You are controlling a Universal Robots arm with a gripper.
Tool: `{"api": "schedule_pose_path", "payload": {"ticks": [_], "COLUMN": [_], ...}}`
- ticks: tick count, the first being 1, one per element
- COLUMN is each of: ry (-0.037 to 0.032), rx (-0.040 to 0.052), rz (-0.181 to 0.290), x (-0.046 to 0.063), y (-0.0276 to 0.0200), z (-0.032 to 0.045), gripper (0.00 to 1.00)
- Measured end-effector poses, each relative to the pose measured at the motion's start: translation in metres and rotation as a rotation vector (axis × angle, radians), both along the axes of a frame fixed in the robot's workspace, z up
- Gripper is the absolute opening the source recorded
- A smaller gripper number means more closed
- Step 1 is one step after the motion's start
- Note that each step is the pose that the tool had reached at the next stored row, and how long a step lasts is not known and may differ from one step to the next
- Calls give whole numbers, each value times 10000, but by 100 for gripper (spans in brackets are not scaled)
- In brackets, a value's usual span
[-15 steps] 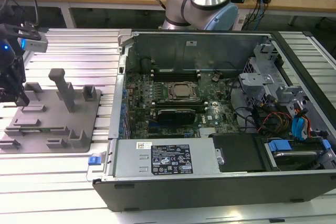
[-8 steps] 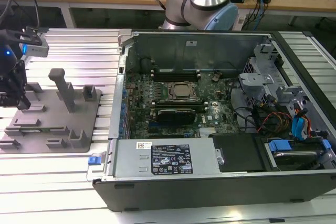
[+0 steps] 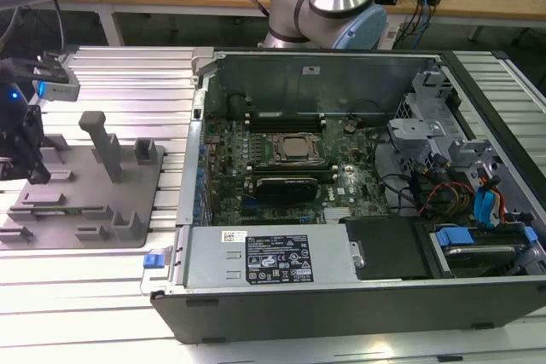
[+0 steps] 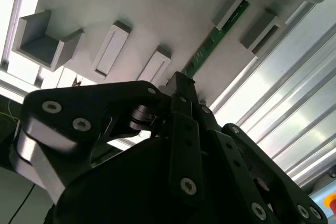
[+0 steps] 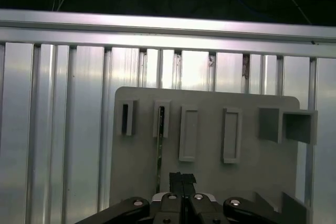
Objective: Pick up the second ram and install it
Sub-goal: 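Pick up the second ram and move it above second insertion slot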
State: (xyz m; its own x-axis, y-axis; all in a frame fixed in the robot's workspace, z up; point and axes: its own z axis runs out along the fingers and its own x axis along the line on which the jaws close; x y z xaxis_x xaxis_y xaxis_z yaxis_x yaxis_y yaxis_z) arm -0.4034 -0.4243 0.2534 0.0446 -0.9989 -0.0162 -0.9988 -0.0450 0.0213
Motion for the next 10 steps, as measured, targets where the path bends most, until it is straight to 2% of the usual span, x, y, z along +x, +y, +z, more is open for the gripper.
{"api": "schedule_pose_path", "payload": {"ticks": [6,10], "ry": [-1,-1], "rx": [1,1], "rz": [-1,0], "x": [-11,-15], "y": [-22,-22], "z": [-100,-113], "gripper": [8,8]}}
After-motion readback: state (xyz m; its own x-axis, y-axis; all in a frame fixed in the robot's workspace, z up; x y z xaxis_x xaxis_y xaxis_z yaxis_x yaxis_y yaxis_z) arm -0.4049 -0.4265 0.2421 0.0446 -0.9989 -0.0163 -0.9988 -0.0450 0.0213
